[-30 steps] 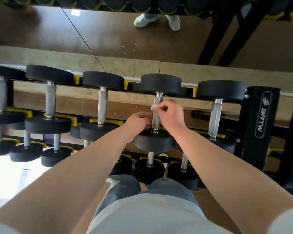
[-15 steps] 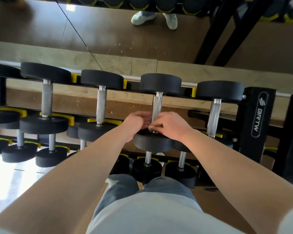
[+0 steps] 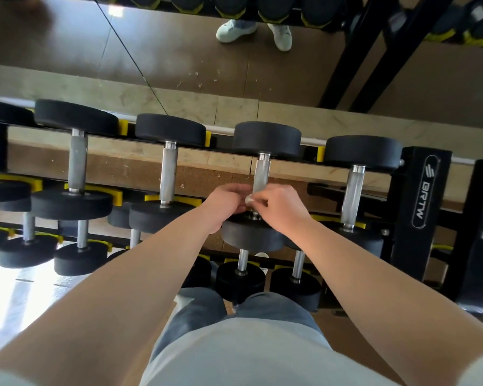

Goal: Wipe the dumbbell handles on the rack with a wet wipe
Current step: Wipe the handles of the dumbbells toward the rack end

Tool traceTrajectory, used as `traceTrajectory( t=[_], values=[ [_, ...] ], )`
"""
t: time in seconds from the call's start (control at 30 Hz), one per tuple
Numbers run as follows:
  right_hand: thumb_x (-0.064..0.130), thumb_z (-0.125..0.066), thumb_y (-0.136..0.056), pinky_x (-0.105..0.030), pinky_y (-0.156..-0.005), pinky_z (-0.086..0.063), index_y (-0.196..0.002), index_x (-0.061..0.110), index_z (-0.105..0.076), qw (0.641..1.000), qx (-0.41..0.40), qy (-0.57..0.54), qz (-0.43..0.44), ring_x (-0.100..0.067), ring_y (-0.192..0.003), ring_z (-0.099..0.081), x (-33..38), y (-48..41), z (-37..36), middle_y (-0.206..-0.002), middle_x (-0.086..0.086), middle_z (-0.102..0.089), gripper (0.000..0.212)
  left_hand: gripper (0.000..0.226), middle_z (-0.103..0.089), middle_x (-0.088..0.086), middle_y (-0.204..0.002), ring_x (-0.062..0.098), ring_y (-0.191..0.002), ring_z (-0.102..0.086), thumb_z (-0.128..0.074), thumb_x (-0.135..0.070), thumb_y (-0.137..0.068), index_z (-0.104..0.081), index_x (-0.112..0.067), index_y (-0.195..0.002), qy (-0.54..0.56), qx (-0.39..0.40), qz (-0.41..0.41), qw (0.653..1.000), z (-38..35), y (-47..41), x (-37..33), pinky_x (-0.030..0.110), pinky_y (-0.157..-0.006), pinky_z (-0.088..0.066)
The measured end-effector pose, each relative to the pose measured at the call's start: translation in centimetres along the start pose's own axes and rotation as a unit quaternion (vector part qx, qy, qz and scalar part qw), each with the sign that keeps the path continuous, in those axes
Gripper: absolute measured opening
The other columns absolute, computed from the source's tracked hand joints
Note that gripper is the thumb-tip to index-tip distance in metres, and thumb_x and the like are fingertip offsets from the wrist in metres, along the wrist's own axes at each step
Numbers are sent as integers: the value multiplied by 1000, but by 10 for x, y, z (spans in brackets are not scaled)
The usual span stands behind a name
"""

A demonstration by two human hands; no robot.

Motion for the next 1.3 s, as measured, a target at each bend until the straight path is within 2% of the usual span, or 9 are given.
traceTrajectory(
  t=[0.1, 0.3, 0.47, 0.6, 0.73, 0.87, 1.13, 1.23, 1.3],
  values=[
    [38, -58, -102, -34, -88, -56, -123, 27, -73, 994, 52, 90, 28, -14, -99, -66, 3, -8, 3, -110, 3, -70, 28, 30, -71, -2, -112, 11, -103, -68, -58, -3, -99, -69, -28, -110, 0, -13, 4, 1000, 2, 0, 0, 33, -97, -57],
    [37, -51, -106, -27, -68, -46, -116, 26, -76, 985, -99, 125, -63, -15, -86, -67, 3, -42, 39, -98, 2, -72, 30, 46, -72, 0, -118, 11, -104, -70, -49, 2, -100, -57, -21, -140, 10, 2, -9, 1000, 4, 1, 0, 31, -94, -59],
    [34, -49, -107, -28, -73, -61, -124, 27, -71, 989, 71, 111, -64, -7, -74, -68, 9, -20, 5, -95, 3, -72, 28, 39, -70, 6, -122, 16, -106, -70, -52, 1, -101, -60, -16, -135, 57, -13, -1, 998, 6, -3, 5, 33, -96, -58],
    [42, -51, -105, -33, -79, -61, -127, 33, -71, 973, 171, 153, -39, -15, -86, -70, 15, -5, -7, -108, 1, -75, 31, 42, -63, 16, -137, 25, -123, -65, -50, 7, -100, -56, -4, -140, 94, -13, 38, 995, 8, -10, 4, 31, -98, -56],
    [42, -51, -105, -32, -75, -58, -116, 31, -73, 981, 89, 164, -54, -13, -82, -66, 14, -22, 5, -99, 2, -71, 27, 30, -71, 9, -118, 19, -106, -70, -57, 1, -98, -66, -11, -125, 93, -26, 42, 994, 12, -6, 1, 30, -90, -59],
    [32, -52, -106, -30, -67, -54, -98, 23, -76, 984, -56, 126, -111, -11, -71, -61, 12, -47, 28, -85, 4, -65, 27, 36, -68, 6, -123, 17, -109, -68, -49, -1, -102, -61, -12, -133, 70, 15, -3, 997, 14, -6, 8, 31, -94, -58],
    [29, -54, -104, -33, -71, -61, -115, 10, -70, 969, 135, 172, -116, -19, -74, -65, 25, -16, -13, -95, -10, -69, 27, 27, -71, 11, -118, 23, -104, -71, -58, -3, -99, -68, -14, -122, 50, -3, -3, 999, 12, -13, 8, 37, -93, -60],
    [33, -56, -103, -29, -67, -58, -110, 15, -74, 976, 111, 138, -130, -16, -74, -65, 25, -18, -6, -91, -3, -69, 27, 26, -71, 9, -118, 21, -103, -72, -61, -5, -98, -68, -16, -121, 48, -3, -9, 999, 13, -10, 6, 36, -91, -61],
    [34, -59, -102, -19, -63, -53, -109, 20, -77, 984, 48, -14, -173, -8, -75, -66, 17, -19, 5, -91, 8, -69, 24, 21, -71, 7, -117, 18, -102, -73, -65, -11, -98, -65, -21, -116, 88, 13, -23, 996, 14, -6, 4, 36, -90, -61]
  ],
)
Point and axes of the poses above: each hand's wrist, its own y-axis away from the middle knuckle, its own z-axis out of the back of the hand, x = y × z, the point moved 5 cm from there along -y, towards the middle knuckle
